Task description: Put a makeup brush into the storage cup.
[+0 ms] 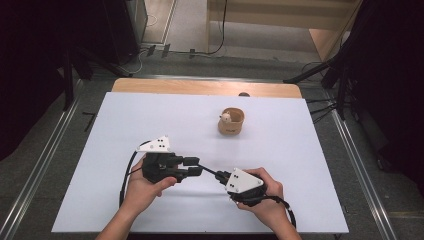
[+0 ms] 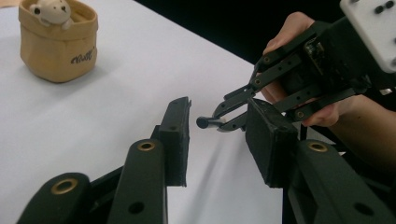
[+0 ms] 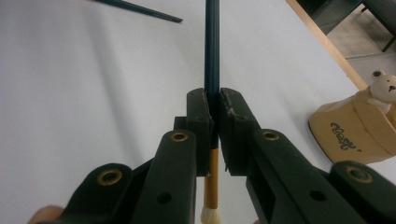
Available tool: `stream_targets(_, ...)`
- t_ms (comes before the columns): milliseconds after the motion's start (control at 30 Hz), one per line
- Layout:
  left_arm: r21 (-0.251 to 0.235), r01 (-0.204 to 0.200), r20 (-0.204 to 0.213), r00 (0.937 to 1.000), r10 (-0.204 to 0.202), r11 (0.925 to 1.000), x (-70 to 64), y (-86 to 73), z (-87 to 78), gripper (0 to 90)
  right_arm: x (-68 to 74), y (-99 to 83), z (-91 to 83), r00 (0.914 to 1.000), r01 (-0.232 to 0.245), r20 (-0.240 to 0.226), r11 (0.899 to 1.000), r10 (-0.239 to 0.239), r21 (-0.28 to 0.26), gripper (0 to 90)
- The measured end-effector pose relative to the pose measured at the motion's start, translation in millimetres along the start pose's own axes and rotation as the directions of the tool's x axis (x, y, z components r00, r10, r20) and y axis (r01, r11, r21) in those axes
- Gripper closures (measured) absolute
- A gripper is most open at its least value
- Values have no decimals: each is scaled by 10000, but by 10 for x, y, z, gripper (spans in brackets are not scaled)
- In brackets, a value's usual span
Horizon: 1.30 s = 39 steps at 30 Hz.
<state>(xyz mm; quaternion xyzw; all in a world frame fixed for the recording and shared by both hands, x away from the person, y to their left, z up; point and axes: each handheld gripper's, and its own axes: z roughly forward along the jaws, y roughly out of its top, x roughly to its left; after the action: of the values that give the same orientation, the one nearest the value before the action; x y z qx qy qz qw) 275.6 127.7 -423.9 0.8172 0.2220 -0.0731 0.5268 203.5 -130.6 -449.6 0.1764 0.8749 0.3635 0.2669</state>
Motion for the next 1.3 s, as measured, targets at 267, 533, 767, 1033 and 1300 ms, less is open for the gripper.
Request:
stream_targets(267, 390, 372, 186, 9991, -379, 9985, 15, -14, 36, 692, 41, 14, 15, 9995, 301, 80, 9994, -302, 154, 848)
stream_targets(533, 464, 626, 367, 9973, -644, 9970, 28, -22, 36, 801, 55, 14, 18, 9990, 437, 115, 9989, -439, 194, 848)
stream_targets(767, 516, 648, 449, 9967, -671, 9966, 40, -28, 34, 860, 46, 0, 17, 9990, 441, 38, 9990, -441, 99, 848)
stream_targets(1033, 219, 503, 190, 9985, -507, 9985, 34, -22, -10, 862, 40, 14, 44, 9967, -493, 632, 9980, 518, -404, 393)
stream_targets(1300, -296, 281, -355, 9989, -292, 9992, 37, -29, -65, 863, -64, -72, -46, 9389, -3158, 812, 9308, 3346, -1843, 112)
